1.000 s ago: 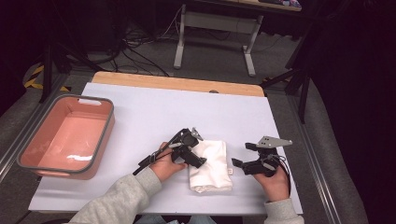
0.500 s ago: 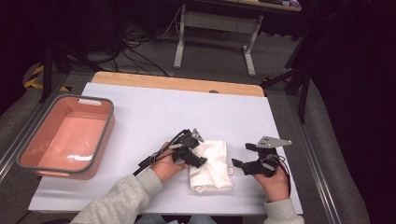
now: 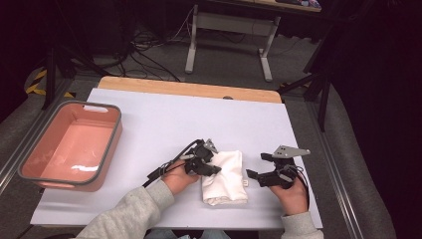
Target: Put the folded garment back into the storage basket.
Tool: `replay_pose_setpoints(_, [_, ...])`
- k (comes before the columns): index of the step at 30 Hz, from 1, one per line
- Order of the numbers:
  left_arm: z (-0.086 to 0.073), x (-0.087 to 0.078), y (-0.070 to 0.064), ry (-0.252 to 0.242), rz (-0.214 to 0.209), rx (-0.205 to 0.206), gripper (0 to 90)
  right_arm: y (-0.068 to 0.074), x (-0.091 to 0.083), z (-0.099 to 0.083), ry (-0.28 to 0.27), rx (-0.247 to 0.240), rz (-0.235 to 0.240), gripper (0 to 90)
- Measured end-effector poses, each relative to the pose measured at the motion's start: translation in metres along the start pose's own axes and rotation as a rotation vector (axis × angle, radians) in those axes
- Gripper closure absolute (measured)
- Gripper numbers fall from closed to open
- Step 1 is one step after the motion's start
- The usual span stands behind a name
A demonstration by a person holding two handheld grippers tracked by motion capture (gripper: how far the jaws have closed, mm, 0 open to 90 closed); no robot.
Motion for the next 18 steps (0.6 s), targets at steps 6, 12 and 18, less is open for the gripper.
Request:
replay_pose_setpoints(6, [0.000,-0.001,0.002,-0.012,-0.011,-0.006,63.2,0.000,-0.001,0.000,-0.013,0.003,-0.002,7.9])
replay_pose_setpoints(12, [0.001,-0.006,0.000,-0.019,0.015,0.028,64.1,-0.001,-0.004,0.001,-0.037,0.015,-0.002,5.8])
replay_pose_setpoints(18, [0.004,-0.017,-0.003,-0.065,0.007,0.041,64.6,-0.002,-0.007,0.001,-0.057,0.012,-0.006,5.4])
Point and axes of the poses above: each handheld gripper's, and its own axes: x roughly forward along the jaws, z roughly out of its top, y roughly to its left, the point moved 5 cm from there along x, roughly forward along the jaws, and after that the axes turned 13 degrees about y, right-handed, at the moved point
